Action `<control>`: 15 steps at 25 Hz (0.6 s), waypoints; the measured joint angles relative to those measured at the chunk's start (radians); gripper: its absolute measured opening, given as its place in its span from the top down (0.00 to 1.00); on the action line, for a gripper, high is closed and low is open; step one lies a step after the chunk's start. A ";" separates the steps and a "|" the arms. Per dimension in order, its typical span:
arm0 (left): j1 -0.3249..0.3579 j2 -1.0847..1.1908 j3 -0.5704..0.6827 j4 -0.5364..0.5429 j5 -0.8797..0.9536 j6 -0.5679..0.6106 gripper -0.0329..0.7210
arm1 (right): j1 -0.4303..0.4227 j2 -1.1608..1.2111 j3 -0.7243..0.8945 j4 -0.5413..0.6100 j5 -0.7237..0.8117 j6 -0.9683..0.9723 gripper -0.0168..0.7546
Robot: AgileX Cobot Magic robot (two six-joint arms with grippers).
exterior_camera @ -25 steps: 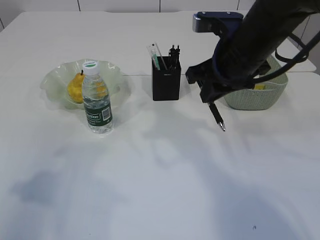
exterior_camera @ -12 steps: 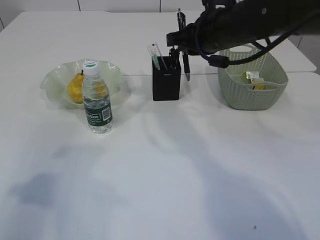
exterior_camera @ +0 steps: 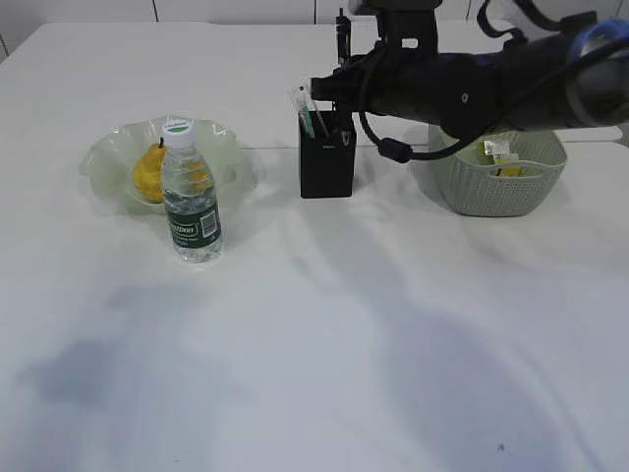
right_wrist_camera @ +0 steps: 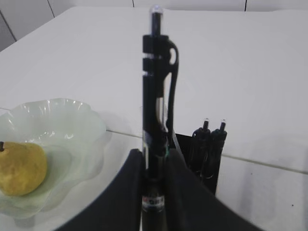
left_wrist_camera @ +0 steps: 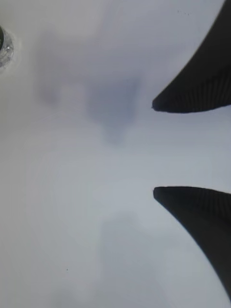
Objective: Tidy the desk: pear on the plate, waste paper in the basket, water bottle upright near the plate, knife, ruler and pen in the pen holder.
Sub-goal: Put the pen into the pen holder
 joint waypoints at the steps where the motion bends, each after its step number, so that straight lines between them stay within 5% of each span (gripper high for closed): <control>1: 0.000 0.000 0.000 0.000 0.000 0.000 0.49 | 0.000 0.017 -0.007 -0.009 -0.024 0.000 0.89; 15: 0.000 0.000 0.000 0.002 -0.010 0.000 0.49 | -0.052 0.137 -0.144 -0.063 -0.125 0.000 0.89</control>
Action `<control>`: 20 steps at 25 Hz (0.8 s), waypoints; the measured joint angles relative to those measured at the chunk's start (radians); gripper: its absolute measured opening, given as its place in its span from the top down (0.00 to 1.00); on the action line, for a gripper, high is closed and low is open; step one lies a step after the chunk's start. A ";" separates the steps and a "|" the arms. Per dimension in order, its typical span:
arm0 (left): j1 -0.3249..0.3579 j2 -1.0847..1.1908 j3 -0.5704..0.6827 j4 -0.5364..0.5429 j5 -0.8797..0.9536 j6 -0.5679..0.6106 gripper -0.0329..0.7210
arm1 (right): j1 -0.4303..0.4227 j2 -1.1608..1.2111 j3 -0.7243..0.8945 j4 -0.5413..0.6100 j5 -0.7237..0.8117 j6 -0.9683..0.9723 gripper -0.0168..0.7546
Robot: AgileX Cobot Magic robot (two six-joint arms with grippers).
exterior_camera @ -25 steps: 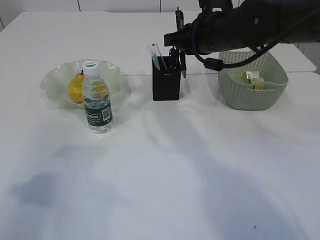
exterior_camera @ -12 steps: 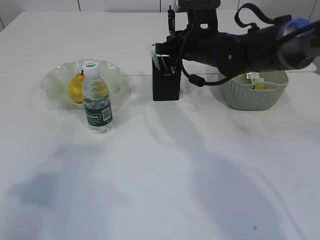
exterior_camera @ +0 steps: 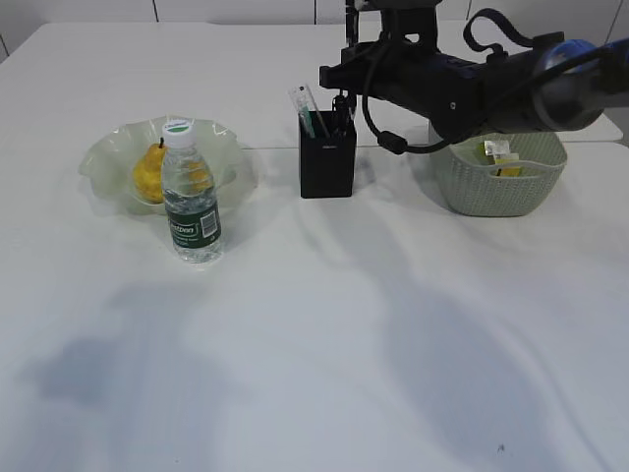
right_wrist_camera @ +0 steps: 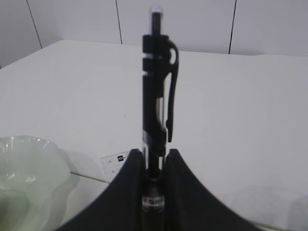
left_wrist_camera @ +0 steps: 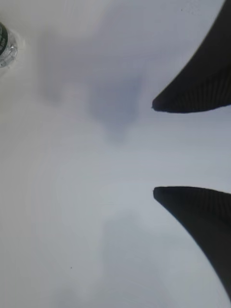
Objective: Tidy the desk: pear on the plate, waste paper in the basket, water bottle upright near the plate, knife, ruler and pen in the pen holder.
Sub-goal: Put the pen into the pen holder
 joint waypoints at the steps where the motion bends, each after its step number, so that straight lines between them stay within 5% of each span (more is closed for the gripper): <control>1: 0.000 0.000 0.000 0.000 0.000 0.000 0.49 | -0.001 0.008 -0.012 0.000 -0.002 0.000 0.89; 20: 0.000 0.006 0.000 0.000 -0.030 0.000 0.49 | -0.002 0.148 -0.103 -0.002 -0.015 0.013 0.88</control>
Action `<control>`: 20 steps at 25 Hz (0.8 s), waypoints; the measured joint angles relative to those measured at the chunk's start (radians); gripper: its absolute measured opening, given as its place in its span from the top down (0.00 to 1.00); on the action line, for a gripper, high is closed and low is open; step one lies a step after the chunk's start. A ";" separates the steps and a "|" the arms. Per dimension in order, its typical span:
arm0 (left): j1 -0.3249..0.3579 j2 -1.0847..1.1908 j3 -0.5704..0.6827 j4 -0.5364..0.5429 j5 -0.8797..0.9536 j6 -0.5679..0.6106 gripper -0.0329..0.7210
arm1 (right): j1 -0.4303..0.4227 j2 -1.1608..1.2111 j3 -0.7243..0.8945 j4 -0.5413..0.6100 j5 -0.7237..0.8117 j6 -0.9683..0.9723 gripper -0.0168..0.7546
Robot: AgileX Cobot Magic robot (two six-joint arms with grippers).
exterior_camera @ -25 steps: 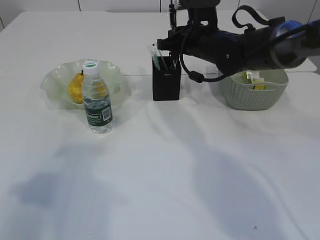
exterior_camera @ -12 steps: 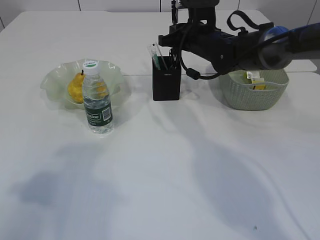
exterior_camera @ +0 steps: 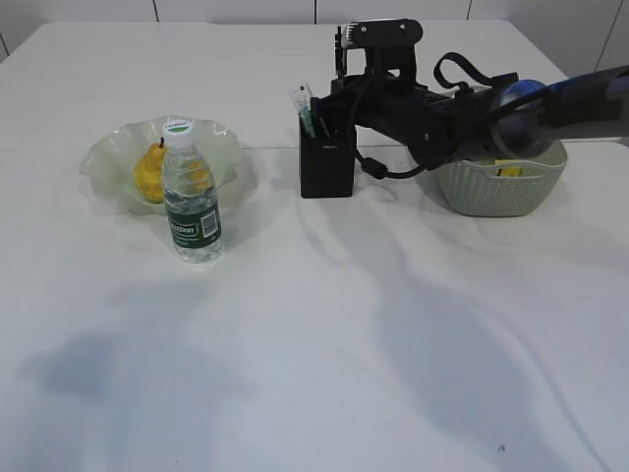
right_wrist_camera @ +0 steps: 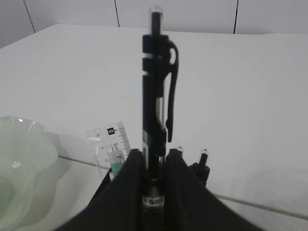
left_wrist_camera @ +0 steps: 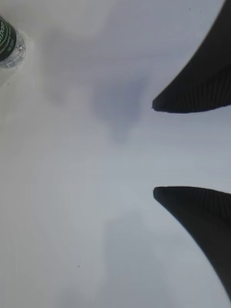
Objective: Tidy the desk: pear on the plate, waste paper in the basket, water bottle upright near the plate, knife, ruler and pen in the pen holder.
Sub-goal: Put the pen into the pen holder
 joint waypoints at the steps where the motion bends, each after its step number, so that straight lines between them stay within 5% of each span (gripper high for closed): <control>1: 0.000 0.000 0.000 0.000 -0.002 0.000 0.49 | 0.000 0.000 0.000 0.000 0.000 0.000 0.88; 8: 0.000 0.003 0.000 0.000 -0.002 0.000 0.49 | 0.000 0.000 0.000 0.000 0.022 0.004 0.83; 15: 0.000 0.003 0.000 0.000 -0.002 0.000 0.49 | 0.000 0.000 0.000 0.000 0.030 0.004 0.64; 20: 0.000 0.003 0.000 0.000 -0.002 0.000 0.49 | 0.000 0.000 0.000 0.000 0.072 0.004 0.60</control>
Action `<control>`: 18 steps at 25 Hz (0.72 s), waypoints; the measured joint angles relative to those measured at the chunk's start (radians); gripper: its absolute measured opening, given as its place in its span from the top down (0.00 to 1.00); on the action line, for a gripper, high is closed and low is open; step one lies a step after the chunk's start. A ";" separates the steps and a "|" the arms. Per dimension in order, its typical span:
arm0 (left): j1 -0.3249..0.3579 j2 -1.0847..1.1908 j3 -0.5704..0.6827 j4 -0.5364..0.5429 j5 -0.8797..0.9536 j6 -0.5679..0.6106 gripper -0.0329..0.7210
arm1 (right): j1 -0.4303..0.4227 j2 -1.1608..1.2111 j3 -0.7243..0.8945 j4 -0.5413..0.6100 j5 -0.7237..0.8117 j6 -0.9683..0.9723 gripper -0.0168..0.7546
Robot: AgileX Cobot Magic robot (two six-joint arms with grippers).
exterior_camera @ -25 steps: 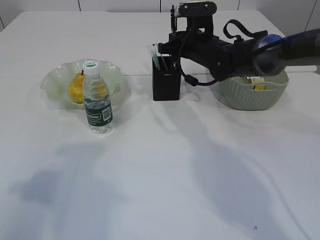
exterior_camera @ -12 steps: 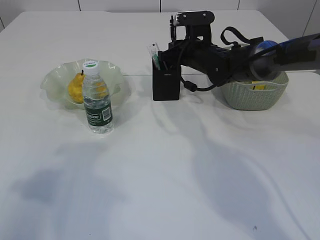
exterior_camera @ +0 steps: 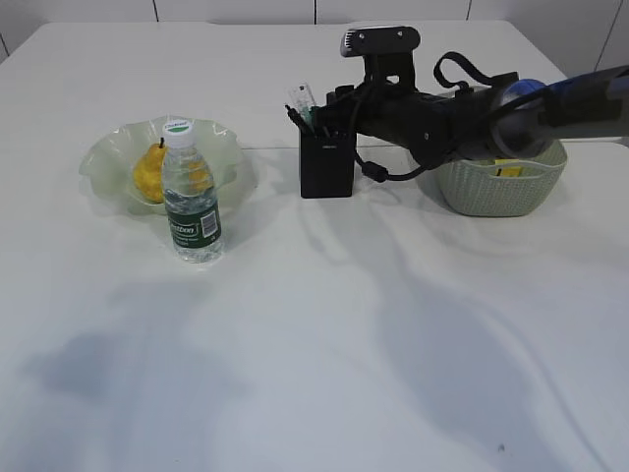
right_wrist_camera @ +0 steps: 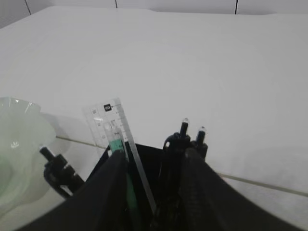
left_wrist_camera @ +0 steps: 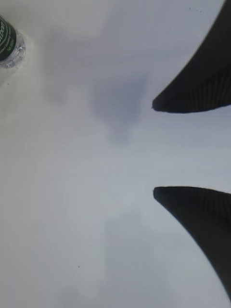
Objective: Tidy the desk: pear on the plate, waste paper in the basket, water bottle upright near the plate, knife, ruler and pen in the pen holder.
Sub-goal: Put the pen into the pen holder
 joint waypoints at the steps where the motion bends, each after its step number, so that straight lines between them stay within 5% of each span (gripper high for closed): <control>1: 0.000 0.000 0.000 0.000 0.000 0.000 0.49 | 0.000 -0.002 0.000 0.000 0.019 0.000 0.60; 18: 0.000 0.002 0.000 -0.002 0.008 0.000 0.49 | 0.000 -0.100 -0.006 -0.002 0.374 0.000 0.60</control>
